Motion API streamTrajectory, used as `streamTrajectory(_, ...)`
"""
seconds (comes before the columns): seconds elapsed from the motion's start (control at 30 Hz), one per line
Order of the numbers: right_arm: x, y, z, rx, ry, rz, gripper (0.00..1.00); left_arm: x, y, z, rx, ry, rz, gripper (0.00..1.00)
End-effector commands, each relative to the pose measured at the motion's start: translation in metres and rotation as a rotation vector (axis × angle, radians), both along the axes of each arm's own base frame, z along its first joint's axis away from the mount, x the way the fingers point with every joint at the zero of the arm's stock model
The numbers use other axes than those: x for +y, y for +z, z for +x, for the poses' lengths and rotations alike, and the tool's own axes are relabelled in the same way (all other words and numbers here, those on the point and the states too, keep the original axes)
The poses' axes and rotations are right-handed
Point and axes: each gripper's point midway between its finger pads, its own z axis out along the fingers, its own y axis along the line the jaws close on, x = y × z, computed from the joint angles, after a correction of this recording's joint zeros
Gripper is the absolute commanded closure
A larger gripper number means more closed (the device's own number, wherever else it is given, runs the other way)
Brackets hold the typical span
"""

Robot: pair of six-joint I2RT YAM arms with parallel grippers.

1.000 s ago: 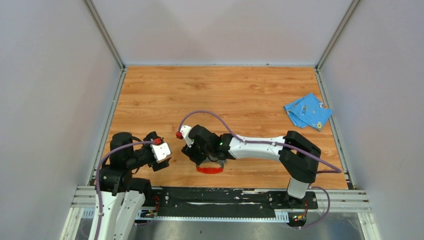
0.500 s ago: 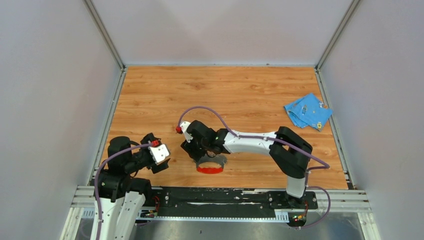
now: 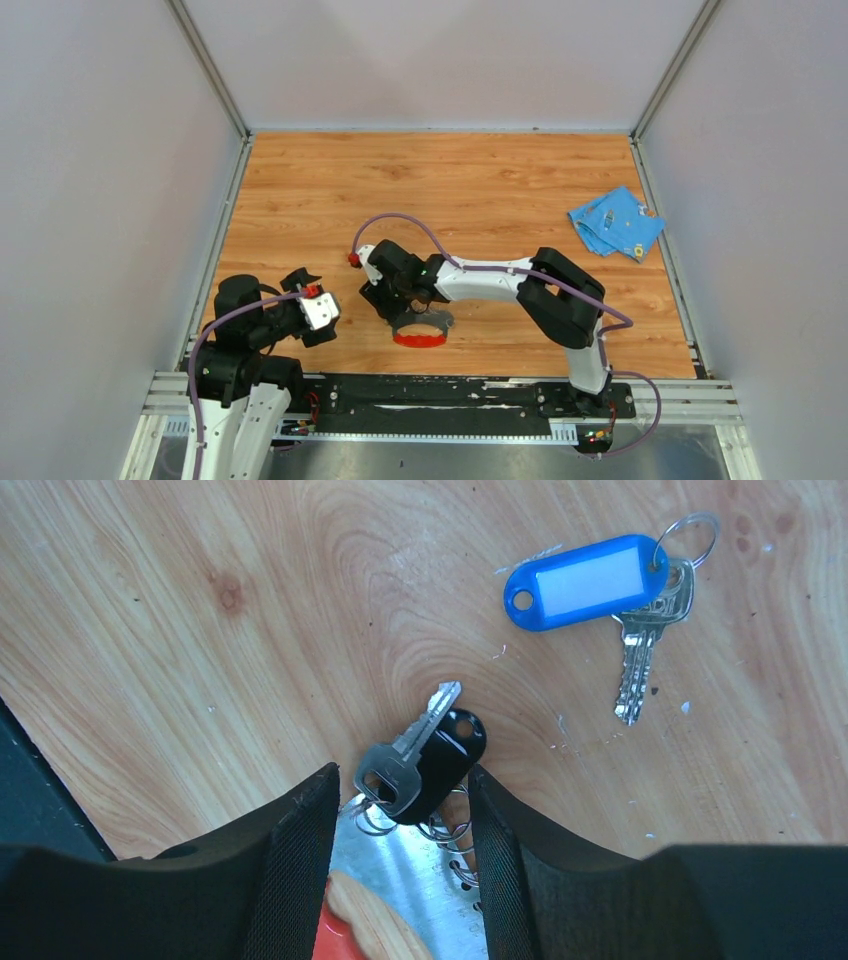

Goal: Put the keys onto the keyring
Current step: Pick up the keyring from the center of the board.

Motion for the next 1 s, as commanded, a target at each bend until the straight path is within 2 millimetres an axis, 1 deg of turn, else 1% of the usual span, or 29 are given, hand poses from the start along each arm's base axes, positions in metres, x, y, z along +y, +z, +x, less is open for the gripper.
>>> streamTrajectory(0.0, -0.008, -0.010, 0.000, 0.028, -0.019, -0.055, 0.47, 0.001, -0.004, -0.002, -0.002, -0.005, 0.010, 0.13)
streamTrajectory(0.13, -0.010, -0.014, 0.002, 0.017, -0.027, -0.072, 0.46, 0.000, -0.004, -0.003, -0.003, -0.012, 0.007, 0.13)
streamTrajectory(0.27, -0.008, -0.012, 0.001, 0.014, -0.025, -0.068, 0.47, 0.000, -0.005, -0.003, -0.004, -0.015, 0.009, 0.13)
streamTrajectory(0.43, -0.006, -0.017, -0.003, 0.025, -0.003, -0.071, 0.53, 0.000, -0.004, -0.002, -0.011, -0.016, 0.015, 0.13)
streamTrajectory(0.57, 0.000, -0.019, -0.006, 0.025, 0.015, -0.069, 0.54, 0.000, -0.005, -0.002, -0.013, -0.021, 0.018, 0.13)
streamTrajectory(0.77, 0.000, -0.023, -0.006, 0.022, 0.023, -0.078, 0.57, 0.001, -0.005, -0.001, -0.017, -0.022, 0.027, 0.13)
streamTrajectory(0.9, 0.001, -0.025, -0.006, 0.020, 0.028, -0.080, 0.62, 0.001, -0.007, -0.001, -0.017, -0.024, 0.030, 0.13)
streamTrajectory(0.97, 0.002, -0.025, -0.006, 0.023, 0.035, -0.075, 0.67, 0.001, -0.007, -0.001, -0.015, -0.021, 0.030, 0.14)
